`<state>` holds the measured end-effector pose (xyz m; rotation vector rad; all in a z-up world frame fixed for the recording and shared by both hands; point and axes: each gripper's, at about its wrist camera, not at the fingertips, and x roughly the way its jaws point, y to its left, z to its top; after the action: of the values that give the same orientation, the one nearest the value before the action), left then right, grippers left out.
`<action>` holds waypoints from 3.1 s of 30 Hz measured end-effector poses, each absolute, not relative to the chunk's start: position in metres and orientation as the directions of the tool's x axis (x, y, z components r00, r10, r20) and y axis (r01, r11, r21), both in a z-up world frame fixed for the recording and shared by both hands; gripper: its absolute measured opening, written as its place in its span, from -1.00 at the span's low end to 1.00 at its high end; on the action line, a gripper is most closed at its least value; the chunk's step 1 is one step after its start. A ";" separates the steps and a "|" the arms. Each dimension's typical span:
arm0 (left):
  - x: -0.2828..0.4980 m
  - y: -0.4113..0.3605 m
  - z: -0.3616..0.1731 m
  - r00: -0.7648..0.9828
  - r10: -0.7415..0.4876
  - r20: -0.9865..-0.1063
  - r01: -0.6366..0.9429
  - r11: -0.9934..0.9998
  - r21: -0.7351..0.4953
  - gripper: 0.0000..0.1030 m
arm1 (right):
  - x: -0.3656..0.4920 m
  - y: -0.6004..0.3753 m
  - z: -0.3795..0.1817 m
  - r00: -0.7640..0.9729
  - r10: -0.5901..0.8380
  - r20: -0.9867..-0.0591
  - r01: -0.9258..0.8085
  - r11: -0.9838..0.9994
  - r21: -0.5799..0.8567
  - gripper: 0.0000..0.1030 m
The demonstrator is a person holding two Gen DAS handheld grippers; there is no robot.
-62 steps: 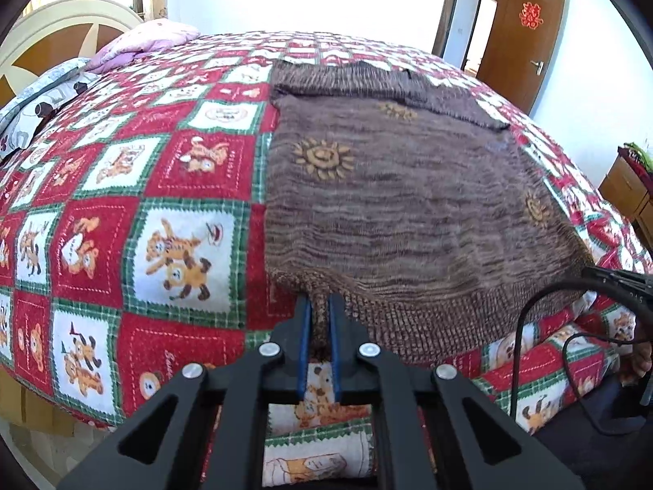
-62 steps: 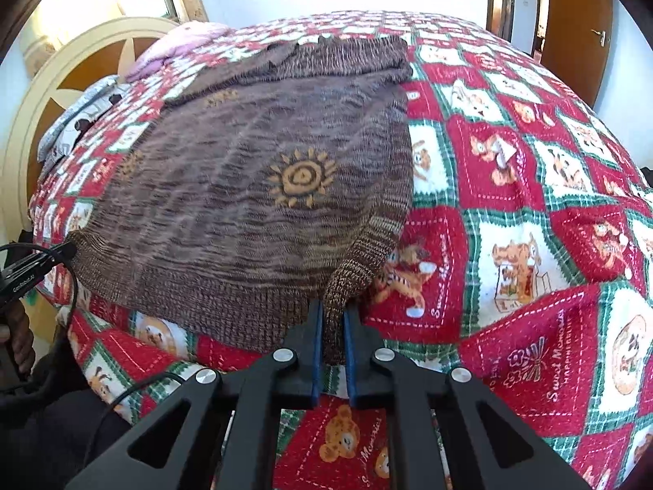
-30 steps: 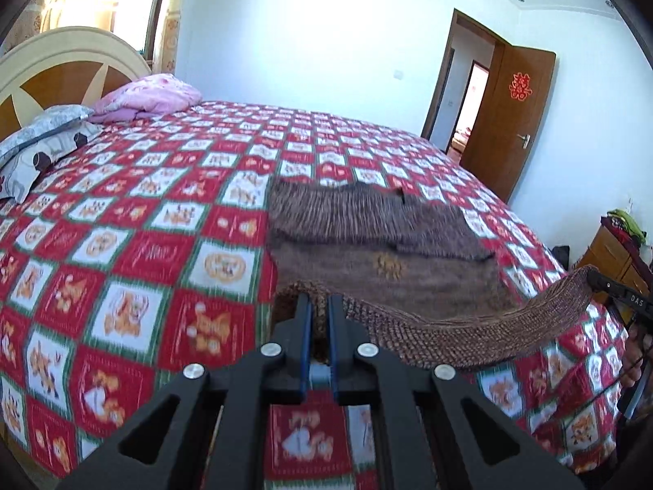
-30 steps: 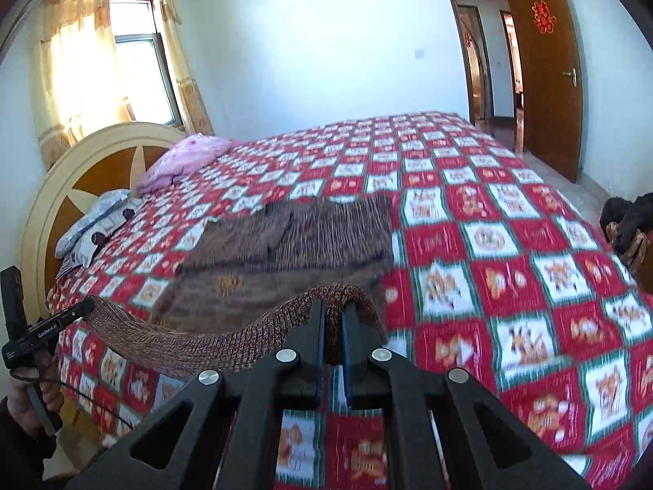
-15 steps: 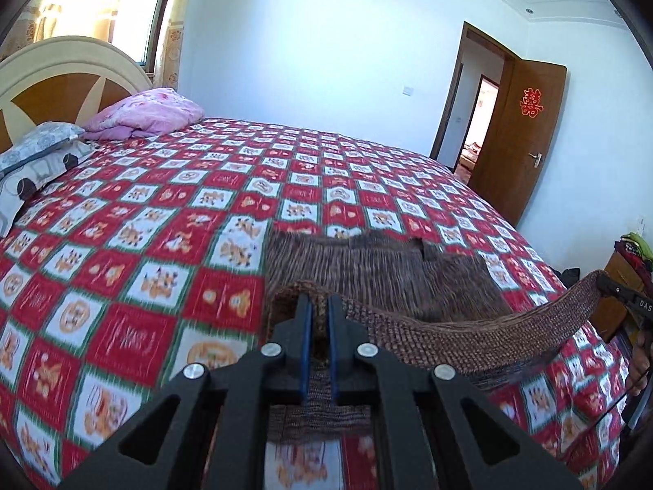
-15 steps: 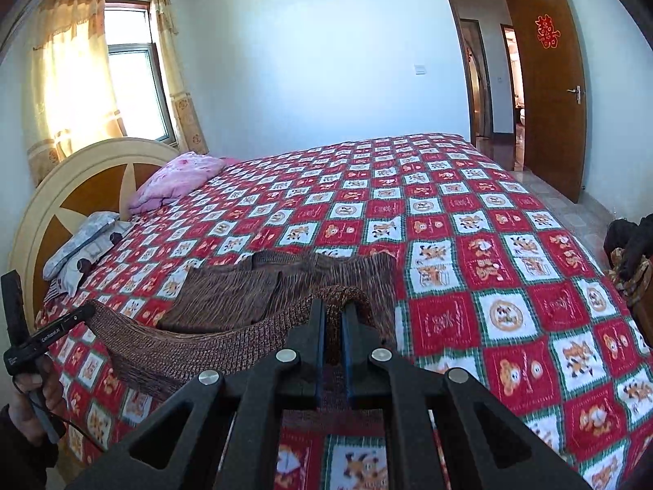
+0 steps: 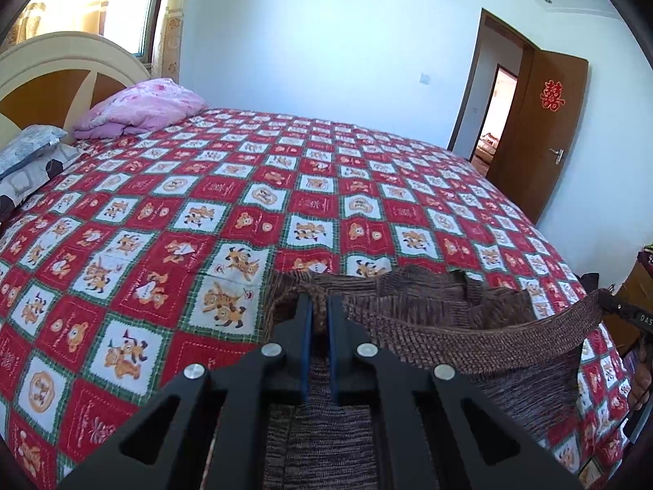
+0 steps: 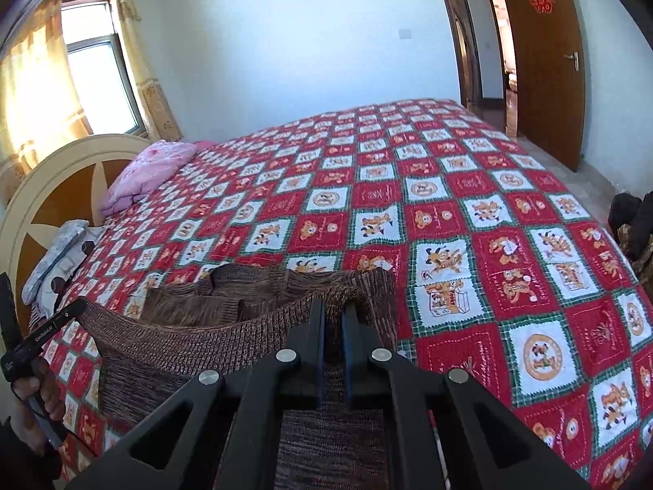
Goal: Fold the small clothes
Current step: 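Lift the hem with both grippers and fold it toward the collar, then lower the hem onto the collar and open both grippers, then press the folded sweater flat with both grippers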
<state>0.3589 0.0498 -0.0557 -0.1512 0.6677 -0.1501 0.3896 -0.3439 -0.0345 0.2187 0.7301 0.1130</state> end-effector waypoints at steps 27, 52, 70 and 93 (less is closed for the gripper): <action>0.392 0.019 -0.112 0.725 -0.021 -0.688 0.104 0.991 0.080 0.16 | 0.460 -0.283 -0.115 0.538 0.166 -0.827 -0.185 0.980 0.076 0.05; 0.374 0.028 -0.139 0.672 0.102 -0.733 0.018 0.988 0.155 0.65 | 0.419 -0.275 -0.139 0.566 0.020 -0.824 -0.135 0.989 -0.069 0.05; 0.340 0.044 -0.137 0.685 0.129 -0.717 -0.032 0.989 0.146 0.76 | 0.365 -0.308 -0.124 0.663 0.116 -0.739 -0.076 0.993 0.088 0.27; 0.295 0.048 -0.161 0.690 0.137 -0.710 -0.044 0.988 0.147 1.00 | 0.363 -0.188 -0.128 0.624 0.135 -0.769 -0.228 0.974 -0.014 0.27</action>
<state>0.2945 0.0484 -0.1611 0.1217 0.8028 0.1013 0.3629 -0.1882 -0.1276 -0.1141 0.8725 0.2086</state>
